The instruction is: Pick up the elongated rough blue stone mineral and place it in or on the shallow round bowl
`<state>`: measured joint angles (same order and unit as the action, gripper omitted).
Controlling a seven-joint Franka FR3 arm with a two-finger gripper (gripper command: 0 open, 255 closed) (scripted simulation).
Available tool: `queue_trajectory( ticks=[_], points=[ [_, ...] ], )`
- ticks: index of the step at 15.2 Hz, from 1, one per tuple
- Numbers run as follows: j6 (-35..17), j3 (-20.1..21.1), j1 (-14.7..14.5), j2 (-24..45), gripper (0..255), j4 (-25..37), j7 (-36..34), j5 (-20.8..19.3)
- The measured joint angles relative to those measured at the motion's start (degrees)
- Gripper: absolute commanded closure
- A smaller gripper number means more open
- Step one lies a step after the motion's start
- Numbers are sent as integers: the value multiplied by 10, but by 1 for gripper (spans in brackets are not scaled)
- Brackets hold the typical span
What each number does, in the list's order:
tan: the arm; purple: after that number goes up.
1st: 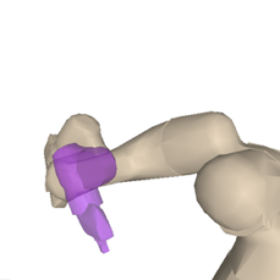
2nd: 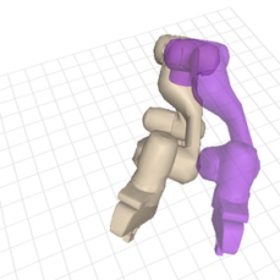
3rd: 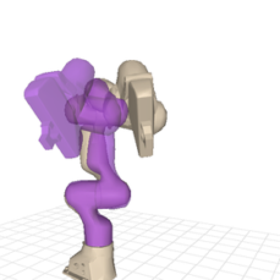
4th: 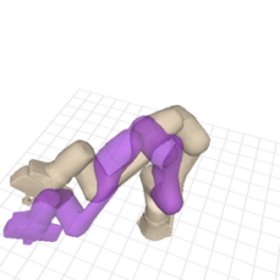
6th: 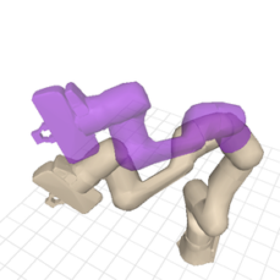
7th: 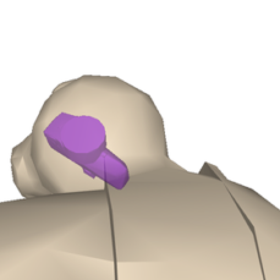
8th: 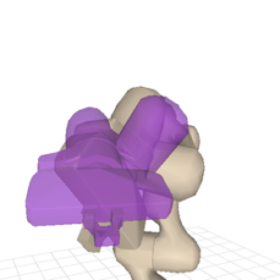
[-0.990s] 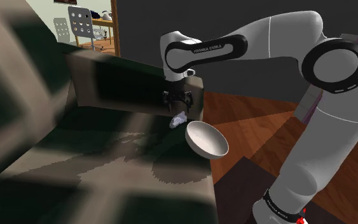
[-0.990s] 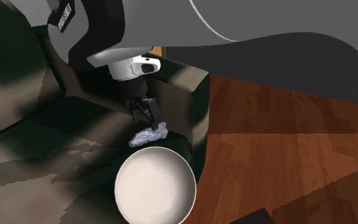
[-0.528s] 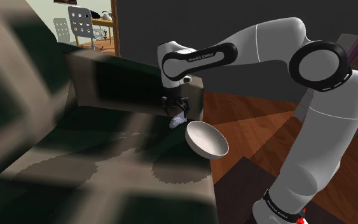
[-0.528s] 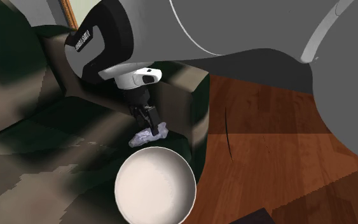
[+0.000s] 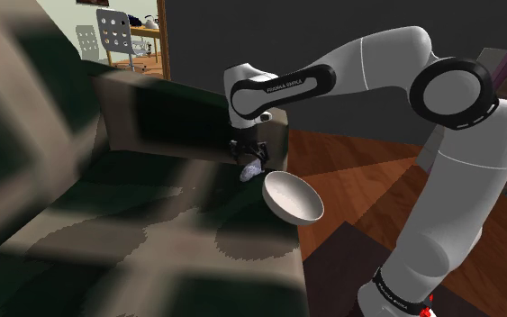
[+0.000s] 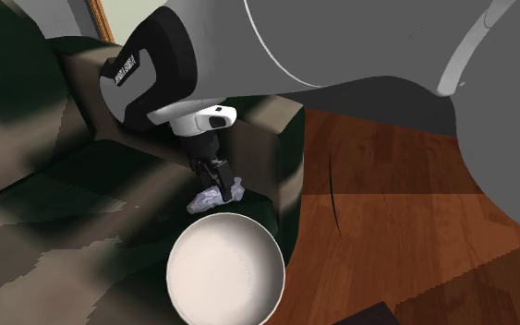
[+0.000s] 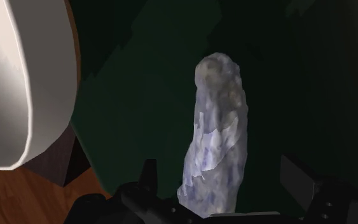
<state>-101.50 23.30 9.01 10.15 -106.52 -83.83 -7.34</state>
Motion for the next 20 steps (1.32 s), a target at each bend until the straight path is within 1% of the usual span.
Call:
queue_trajectory(
  ticks=[1, 12, 20],
  points=[
    [0, 0, 0, 0, 255, 0, 0, 0],
    [3, 0, 0, -2, 255, 2, 1, 1],
    [54, 2, 0, -17, 255, 39, 7, 8]
  ],
)
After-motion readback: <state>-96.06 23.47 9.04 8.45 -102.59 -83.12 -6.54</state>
